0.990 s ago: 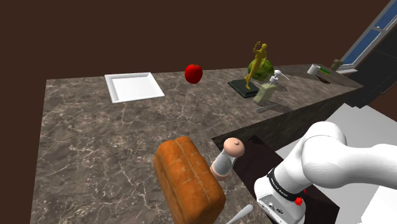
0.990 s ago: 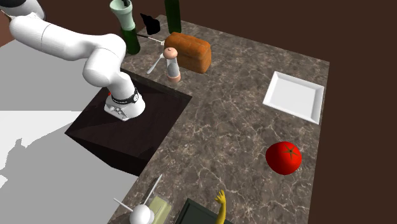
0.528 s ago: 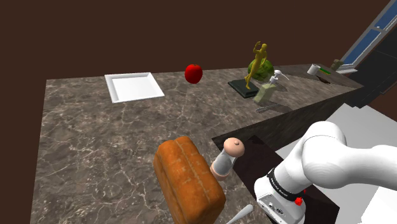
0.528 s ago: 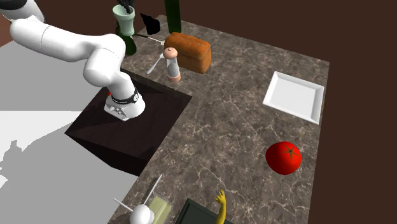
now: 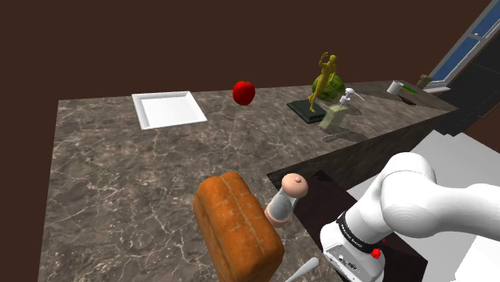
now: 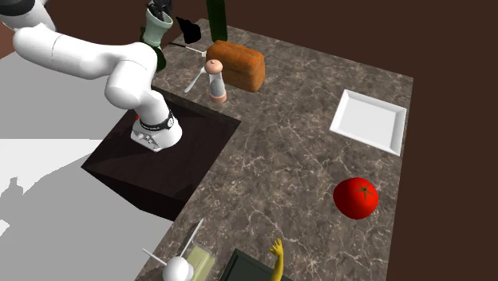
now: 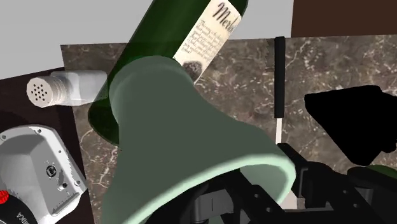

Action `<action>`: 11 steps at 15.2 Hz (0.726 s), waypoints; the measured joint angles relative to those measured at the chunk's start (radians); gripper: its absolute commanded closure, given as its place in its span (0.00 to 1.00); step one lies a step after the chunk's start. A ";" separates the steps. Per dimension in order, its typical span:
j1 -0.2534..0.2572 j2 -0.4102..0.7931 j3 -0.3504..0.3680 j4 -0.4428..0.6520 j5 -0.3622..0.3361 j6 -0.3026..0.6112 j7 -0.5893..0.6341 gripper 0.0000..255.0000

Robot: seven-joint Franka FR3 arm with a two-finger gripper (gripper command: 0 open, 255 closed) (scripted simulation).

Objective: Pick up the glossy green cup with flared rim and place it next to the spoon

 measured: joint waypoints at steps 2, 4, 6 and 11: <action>-0.003 -0.002 0.015 -0.009 0.013 0.054 -0.002 1.00; 0.010 0.005 0.022 -0.025 0.014 0.105 0.003 1.00; 0.017 0.023 0.049 -0.035 0.020 0.193 0.016 1.00; 0.067 0.117 0.065 -0.065 -0.039 0.305 0.054 1.00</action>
